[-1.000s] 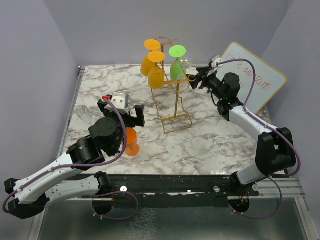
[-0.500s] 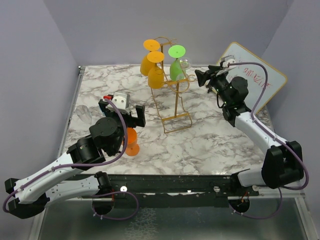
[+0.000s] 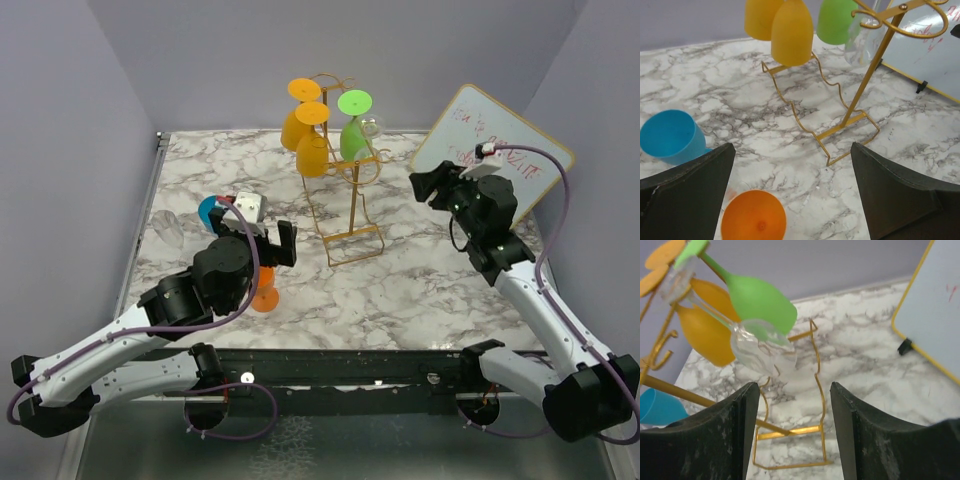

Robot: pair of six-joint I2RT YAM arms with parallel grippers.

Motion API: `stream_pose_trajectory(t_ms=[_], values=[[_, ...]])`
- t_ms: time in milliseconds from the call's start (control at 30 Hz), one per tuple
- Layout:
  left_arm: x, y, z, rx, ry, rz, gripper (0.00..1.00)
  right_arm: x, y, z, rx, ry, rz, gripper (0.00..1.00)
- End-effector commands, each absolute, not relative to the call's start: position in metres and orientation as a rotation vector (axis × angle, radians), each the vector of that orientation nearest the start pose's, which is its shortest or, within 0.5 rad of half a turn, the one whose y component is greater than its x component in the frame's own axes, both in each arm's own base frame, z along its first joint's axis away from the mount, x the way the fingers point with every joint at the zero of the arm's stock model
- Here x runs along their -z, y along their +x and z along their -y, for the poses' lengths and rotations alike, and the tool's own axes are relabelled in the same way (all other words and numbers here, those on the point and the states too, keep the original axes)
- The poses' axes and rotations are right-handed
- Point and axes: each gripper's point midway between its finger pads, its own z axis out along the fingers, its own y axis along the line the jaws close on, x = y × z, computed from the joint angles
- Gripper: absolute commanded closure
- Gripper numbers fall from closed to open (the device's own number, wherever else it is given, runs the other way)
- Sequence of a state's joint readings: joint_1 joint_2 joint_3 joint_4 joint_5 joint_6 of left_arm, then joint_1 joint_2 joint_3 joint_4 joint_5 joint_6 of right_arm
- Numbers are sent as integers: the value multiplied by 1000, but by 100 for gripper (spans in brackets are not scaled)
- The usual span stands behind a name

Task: Place the wine glass upside down on the wine glass rack

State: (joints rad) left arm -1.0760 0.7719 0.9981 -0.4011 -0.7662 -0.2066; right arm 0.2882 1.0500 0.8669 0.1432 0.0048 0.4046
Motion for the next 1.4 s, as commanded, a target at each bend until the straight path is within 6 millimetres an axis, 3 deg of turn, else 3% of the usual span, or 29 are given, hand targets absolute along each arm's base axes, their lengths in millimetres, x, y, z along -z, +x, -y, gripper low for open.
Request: stream_pose_trajectory(t_ms=[0,233,400,700,833,933,1133,1300,1367], values=[[-287,210,179,356,174,-1845,1,-220,330,-132,-600,220,-2006,38],[-234,200,180,360,86,-2003,2,-165,297,-155,-829,348,-2146,40],[-209,196,164,251,-7,-2100,13,-136,286,-164,-913,430,-2204,36],[-181,191,152,104,-62,-2201,20,-115,279,-165,-936,488,-2245,36],[-171,194,156,77,-66,-2233,30,-110,275,-166,-948,506,-2263,39],[-167,197,173,103,-23,-2274,38,-110,274,-166,-948,518,-2272,40],[-155,200,181,65,70,-2352,75,-118,270,-161,-938,535,-2245,41],[-165,195,195,142,165,-2381,99,-123,265,-158,-929,546,-2232,41],[-176,192,205,205,227,-2385,100,-125,264,-156,-924,559,-2233,41]])
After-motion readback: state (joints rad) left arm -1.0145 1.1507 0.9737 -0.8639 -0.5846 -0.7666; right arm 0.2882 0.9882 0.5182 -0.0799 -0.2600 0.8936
